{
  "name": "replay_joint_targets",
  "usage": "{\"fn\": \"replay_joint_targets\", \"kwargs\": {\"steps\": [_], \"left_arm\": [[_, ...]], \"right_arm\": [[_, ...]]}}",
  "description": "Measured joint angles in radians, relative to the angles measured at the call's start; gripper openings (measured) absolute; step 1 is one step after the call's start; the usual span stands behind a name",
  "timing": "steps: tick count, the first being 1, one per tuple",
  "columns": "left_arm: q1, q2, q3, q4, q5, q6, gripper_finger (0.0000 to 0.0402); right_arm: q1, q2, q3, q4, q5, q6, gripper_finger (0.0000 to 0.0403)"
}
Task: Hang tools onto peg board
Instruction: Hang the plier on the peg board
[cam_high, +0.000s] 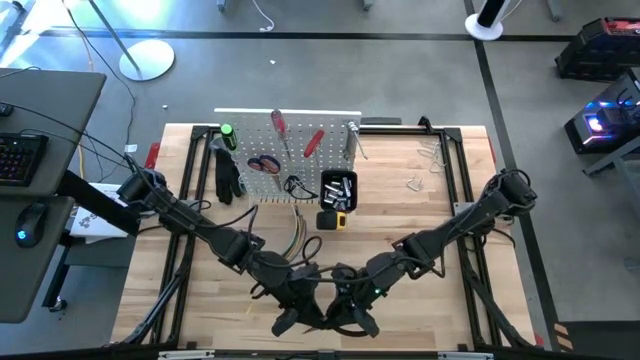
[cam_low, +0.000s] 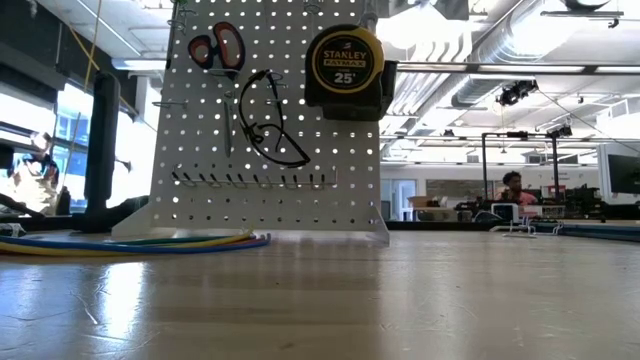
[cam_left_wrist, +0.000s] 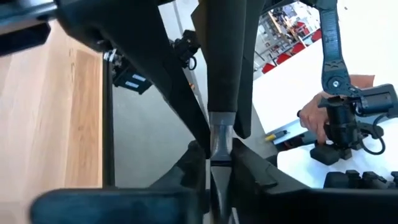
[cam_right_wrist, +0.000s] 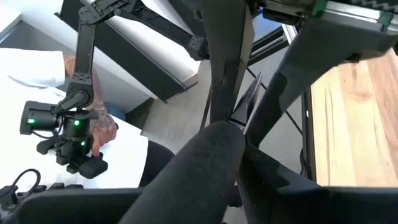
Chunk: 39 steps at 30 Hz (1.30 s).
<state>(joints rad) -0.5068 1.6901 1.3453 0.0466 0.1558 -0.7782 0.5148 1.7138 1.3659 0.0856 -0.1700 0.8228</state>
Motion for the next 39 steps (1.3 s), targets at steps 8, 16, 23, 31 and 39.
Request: {"fn": "replay_joint_targets", "kwargs": {"steps": [8,16,23,31,39], "left_arm": [[-0.005,0.0,0.002,-0.041,-0.007,0.002,0.0033],[-0.023,-0.021,0.005,-0.102,-0.021,-0.02,0.0033],[-0.071,-0.03,0.003,-0.169,0.019,-0.101,0.0027],[-0.101,-0.032,0.003,-0.181,-0.02,-0.167,0.0026],[-0.168,-0.117,-0.003,-0.272,-0.035,-0.171,0.0026]], "right_arm": [[0.016,0.0,0.0,0.009,-0.001,0.073,0.0149],[0.012,-0.028,0.0,0.017,-0.047,0.168,0.025],[0.021,-0.067,0.0,-0.054,-0.078,0.182,0.0252],[0.02,-0.078,0.0,-0.118,-0.059,0.193,0.0253],[0.031,-0.189,0.002,-0.334,0.02,0.162,0.0254]]}}
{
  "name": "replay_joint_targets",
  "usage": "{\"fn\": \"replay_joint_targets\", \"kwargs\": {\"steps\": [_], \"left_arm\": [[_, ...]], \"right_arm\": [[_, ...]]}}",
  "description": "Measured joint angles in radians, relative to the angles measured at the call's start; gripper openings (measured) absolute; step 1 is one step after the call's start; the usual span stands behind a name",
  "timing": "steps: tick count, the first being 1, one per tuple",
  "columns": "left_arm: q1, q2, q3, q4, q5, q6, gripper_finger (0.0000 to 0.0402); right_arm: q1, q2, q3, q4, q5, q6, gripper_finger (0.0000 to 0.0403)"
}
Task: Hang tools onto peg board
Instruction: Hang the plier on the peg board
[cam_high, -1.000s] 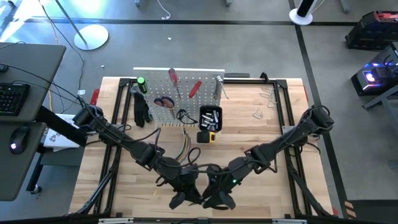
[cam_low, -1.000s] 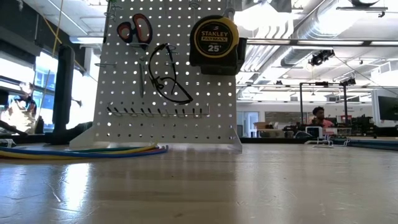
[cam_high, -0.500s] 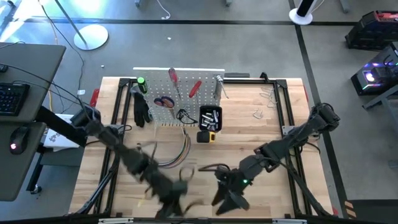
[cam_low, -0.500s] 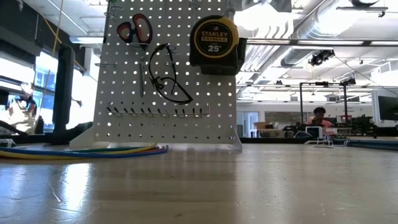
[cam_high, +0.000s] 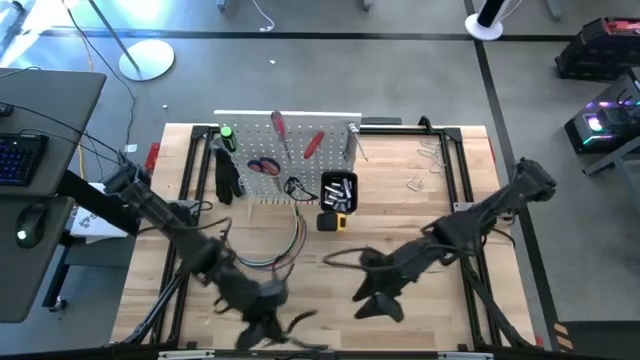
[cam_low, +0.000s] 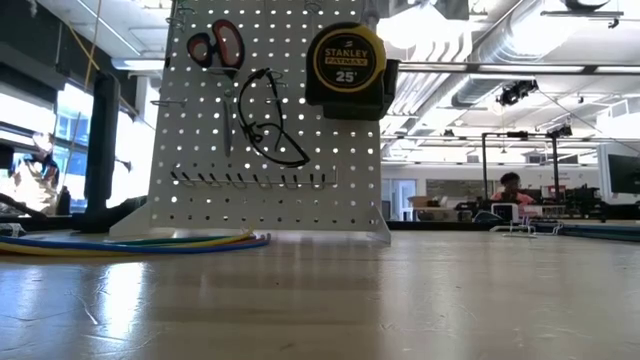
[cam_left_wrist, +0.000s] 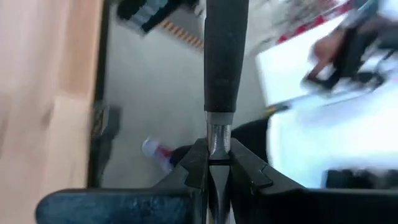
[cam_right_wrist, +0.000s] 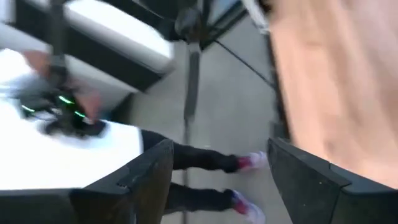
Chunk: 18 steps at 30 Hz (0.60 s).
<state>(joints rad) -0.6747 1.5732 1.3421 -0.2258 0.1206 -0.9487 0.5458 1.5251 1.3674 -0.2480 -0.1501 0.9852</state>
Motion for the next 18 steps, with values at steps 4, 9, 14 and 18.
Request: {"fn": "replay_joint_targets", "kwargs": {"steps": [4,9,14,18], "left_arm": [[-0.07,-0.052,-0.008,-0.109,-0.073,-0.02,0.0026],[-0.125,-0.143,-0.004,-0.172,-0.359,-0.028,0.0026],[-0.154,-0.242,-0.002,-0.17,-0.678,0.067,0.0026],[-0.141,-0.287,-0.006,-0.185,-0.848,0.173,0.0026]], "right_arm": [[0.04,-0.078,-0.001,-0.149,0.124,-0.002,0.0254],[0.105,-0.143,-0.001,-0.254,0.365,0.002,0.0254],[0.158,-0.193,-0.001,-0.327,0.556,0.028,0.0254],[0.18,-0.203,-0.001,-0.344,0.652,0.035,0.0254]]}}
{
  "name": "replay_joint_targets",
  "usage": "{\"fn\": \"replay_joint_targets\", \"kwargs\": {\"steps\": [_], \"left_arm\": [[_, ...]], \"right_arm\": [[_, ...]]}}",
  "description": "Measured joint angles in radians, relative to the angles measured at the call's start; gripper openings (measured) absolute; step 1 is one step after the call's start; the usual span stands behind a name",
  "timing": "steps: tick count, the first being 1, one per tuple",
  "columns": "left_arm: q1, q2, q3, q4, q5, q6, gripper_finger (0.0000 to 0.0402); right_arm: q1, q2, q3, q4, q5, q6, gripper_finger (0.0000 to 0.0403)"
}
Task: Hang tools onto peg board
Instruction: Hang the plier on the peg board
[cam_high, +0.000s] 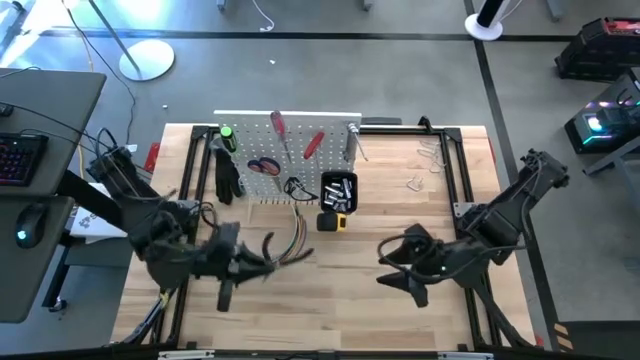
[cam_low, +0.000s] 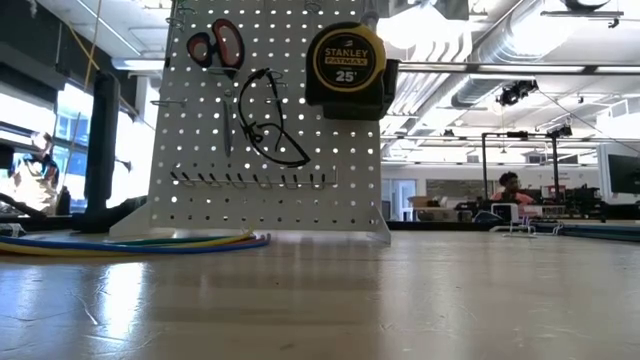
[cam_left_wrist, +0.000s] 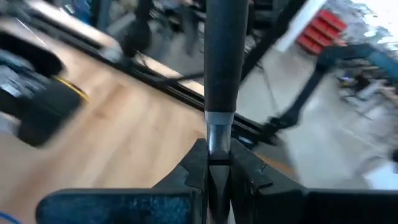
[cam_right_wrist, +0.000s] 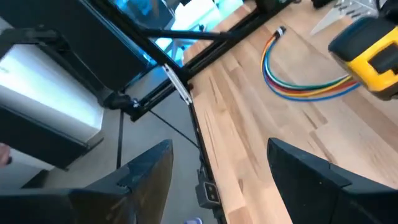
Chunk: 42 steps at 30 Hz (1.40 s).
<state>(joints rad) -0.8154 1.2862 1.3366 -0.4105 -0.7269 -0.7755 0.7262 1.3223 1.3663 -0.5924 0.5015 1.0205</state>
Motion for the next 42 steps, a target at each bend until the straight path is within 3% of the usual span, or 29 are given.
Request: {"fn": "replay_joint_targets", "kwargs": {"steps": [3,9,14,21,25,30,35,42], "left_arm": [[0.011,-0.043,0.0,-0.008,-0.058,0.072,0.0026],[0.023,-0.104,-0.001,-0.147,-0.14,0.099,0.0026],[0.023,-0.168,0.003,-0.25,-0.211,0.077,0.0026],[0.023,-0.217,0.0,-0.397,-0.213,0.037,0.0026],[0.019,-0.266,-0.094,-0.359,-0.22,-0.013,0.0026],[-0.011,-0.371,-0.328,-0.031,-0.221,0.023,0.0026],[-0.024,-0.476,-0.624,0.56,-0.21,0.238,0.0026],[0.036,-0.553,-0.94,1.247,-0.089,0.53,0.0026]], "right_arm": [[0.015,-0.01,0.0,-0.003,0.048,-0.004,0.0254],[0.055,-0.02,0.0,-0.003,0.308,-0.016,0.0254],[0.079,-0.022,0.0,-0.001,0.459,-0.034,0.0254],[0.075,-0.022,0.0,0.018,0.497,-0.029,0.0254],[0.054,-0.022,0.0,0.017,0.5,-0.004,0.0254],[0.025,-0.021,0.0,0.018,0.504,0.022,0.0254],[-0.012,-0.02,0.0,0.02,0.504,0.042,0.0254],[-0.066,-0.02,0.0,0.02,0.484,0.053,0.0254]]}}
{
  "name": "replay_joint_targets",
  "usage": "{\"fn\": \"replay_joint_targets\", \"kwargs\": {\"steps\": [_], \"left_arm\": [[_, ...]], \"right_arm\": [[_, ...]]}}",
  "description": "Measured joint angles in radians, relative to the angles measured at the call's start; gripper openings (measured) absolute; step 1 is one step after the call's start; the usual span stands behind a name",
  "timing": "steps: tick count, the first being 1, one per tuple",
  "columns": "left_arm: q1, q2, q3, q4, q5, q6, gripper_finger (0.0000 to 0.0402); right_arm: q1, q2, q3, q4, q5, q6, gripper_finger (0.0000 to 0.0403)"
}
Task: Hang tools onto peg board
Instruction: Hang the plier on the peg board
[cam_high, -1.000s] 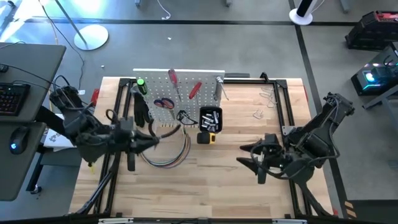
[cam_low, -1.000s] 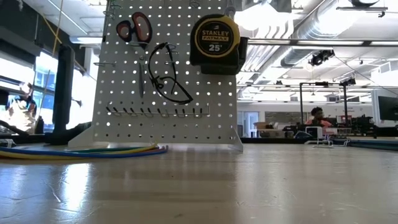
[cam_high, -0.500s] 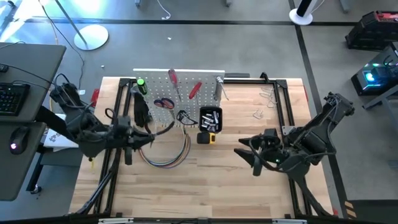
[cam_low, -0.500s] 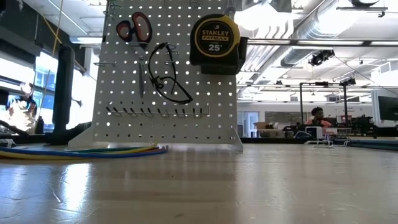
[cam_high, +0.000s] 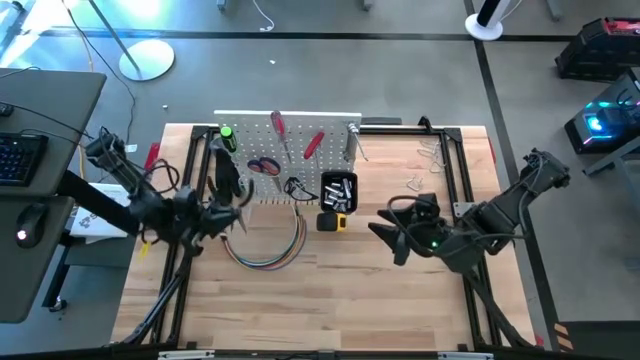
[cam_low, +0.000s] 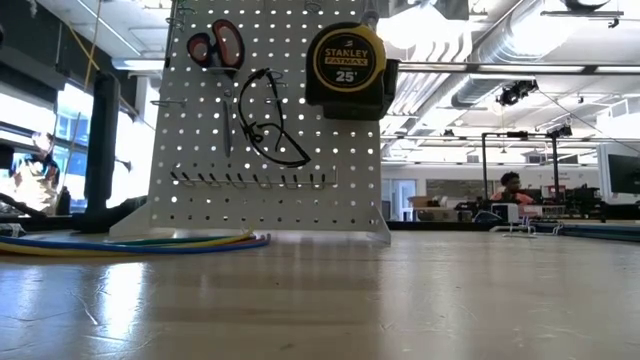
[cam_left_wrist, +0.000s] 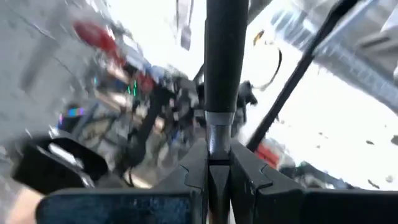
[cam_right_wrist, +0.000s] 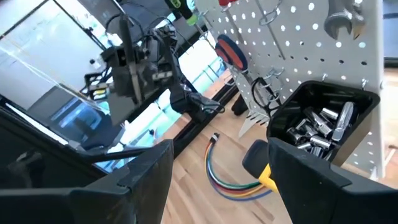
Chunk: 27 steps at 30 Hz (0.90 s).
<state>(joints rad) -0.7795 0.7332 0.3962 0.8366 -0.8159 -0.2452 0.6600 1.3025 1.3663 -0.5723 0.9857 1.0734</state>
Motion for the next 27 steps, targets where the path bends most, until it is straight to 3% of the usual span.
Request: {"fn": "replay_joint_targets", "kwargs": {"steps": [5,14,18,23,27], "left_arm": [[0.041,-0.065,-0.122,0.156,-0.004,0.098,0.0026],[0.069,-0.153,-0.232,0.152,-0.14,0.15,0.0026],[0.069,-0.159,-0.238,0.131,-0.138,0.206,0.0026],[0.055,-0.172,-0.238,0.117,-0.12,0.191,0.0026],[0.032,-0.194,-0.238,0.132,0.002,0.081,0.0026]], "right_arm": [[-0.031,0.0,0.0,-0.007,-0.063,-0.025,0.0254],[-0.082,0.02,0.0,-0.002,-0.167,-0.094,0.0254],[-0.122,0.048,0.0,0.042,-0.3,-0.121,0.0247],[-0.162,0.131,0.0,0.231,-0.372,-0.18,0.0225],[-0.211,0.229,0.0,0.451,-0.396,-0.203,0.0214]]}}
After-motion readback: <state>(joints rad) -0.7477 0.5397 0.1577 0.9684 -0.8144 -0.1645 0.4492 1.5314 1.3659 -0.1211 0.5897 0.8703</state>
